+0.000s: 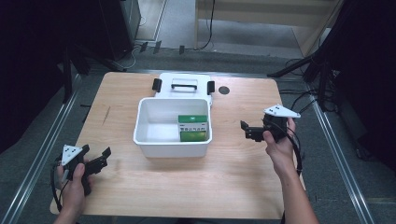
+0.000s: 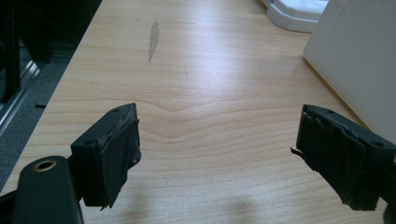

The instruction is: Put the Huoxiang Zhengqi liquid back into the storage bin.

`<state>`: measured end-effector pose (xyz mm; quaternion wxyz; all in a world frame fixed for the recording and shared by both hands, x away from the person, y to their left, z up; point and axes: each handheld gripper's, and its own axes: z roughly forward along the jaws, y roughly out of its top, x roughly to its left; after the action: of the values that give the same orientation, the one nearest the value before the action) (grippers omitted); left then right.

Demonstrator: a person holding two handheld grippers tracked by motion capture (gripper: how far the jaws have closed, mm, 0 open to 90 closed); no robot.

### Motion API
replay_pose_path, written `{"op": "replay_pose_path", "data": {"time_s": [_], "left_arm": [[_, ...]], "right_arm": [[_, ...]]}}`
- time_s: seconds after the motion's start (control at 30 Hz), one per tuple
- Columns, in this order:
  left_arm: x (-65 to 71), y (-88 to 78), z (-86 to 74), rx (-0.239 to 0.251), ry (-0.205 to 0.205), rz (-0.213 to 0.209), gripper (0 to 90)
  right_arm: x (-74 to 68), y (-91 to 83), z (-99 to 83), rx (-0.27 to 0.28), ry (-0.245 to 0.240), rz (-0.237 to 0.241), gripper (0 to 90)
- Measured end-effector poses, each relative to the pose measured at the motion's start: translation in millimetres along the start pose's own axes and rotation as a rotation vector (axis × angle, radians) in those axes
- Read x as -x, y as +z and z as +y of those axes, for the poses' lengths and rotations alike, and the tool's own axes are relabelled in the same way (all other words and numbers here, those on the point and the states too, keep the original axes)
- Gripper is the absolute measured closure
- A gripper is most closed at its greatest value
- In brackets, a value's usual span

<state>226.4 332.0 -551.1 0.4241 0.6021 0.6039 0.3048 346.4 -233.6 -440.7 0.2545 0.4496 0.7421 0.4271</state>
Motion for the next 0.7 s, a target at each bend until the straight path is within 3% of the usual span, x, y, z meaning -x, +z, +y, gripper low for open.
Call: {"op": "replay_pose_path", "data": {"time_s": [0.47, 0.7], "left_arm": [[0.7, -0.1, -0.2, 0.000, 0.000, 0.004, 14.0], [0.9, -0.1, -0.3, 0.002, -0.001, 0.008, 14.0]], "right_arm": [[21.0, -16.8, -61.1, 0.005, 0.087, -0.065, 0.0], [33.7, -30.7, -92.7, -0.026, 0.116, -0.100, 0.0]]}}
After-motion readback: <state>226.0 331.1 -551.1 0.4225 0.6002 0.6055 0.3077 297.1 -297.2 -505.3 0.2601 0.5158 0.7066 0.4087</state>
